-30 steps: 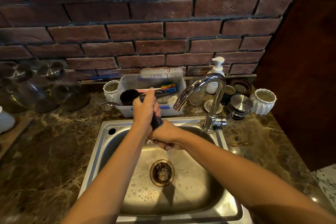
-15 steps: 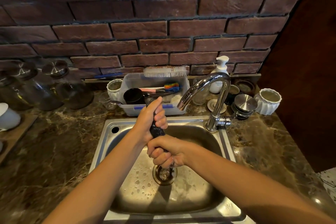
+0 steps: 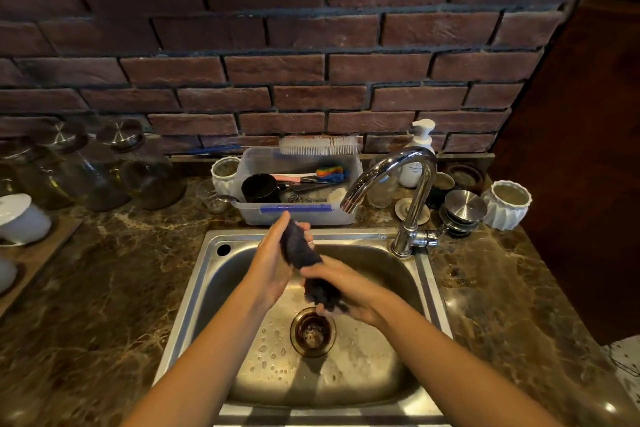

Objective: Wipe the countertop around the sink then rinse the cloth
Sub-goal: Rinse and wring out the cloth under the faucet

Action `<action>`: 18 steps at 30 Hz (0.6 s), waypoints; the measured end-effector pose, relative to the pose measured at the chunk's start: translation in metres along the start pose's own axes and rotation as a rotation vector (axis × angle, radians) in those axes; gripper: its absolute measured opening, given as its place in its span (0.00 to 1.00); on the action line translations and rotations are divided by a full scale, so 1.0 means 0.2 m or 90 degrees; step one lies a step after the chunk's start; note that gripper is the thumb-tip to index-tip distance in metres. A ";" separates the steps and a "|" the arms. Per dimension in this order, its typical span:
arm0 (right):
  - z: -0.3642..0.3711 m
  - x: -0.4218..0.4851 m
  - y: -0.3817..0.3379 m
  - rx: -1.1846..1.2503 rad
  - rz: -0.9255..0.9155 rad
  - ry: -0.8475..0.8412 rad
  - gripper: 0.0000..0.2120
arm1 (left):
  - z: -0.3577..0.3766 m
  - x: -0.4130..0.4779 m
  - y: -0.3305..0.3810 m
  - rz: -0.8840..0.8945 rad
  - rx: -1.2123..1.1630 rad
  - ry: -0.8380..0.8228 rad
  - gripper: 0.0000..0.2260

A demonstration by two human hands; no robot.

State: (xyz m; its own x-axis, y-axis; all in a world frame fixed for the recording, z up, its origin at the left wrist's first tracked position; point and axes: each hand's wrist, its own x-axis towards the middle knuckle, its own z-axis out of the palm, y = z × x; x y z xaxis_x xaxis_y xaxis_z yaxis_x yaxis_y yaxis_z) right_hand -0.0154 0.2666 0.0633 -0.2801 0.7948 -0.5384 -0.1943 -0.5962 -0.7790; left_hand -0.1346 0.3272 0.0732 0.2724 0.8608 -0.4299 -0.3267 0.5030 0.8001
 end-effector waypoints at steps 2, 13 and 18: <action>-0.03 -0.07 0.00 0.078 -0.021 0.057 0.11 | -0.06 -0.05 -0.02 -0.016 -0.055 -0.018 0.14; 0.02 -0.40 0.03 -0.159 -0.261 0.169 0.13 | -0.06 -0.42 0.11 0.082 0.212 -0.072 0.12; 0.11 -0.50 0.07 -0.187 -0.330 0.159 0.13 | -0.04 -0.61 0.13 0.144 0.371 -0.196 0.11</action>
State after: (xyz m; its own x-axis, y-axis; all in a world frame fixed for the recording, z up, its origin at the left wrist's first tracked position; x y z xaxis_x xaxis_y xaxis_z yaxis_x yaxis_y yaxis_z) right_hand -0.0102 0.1766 0.1130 0.0155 0.9949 -0.1001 0.0302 -0.1006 -0.9945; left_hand -0.1829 0.2363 0.1432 0.5268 0.8354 -0.1570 0.1099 0.1162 0.9871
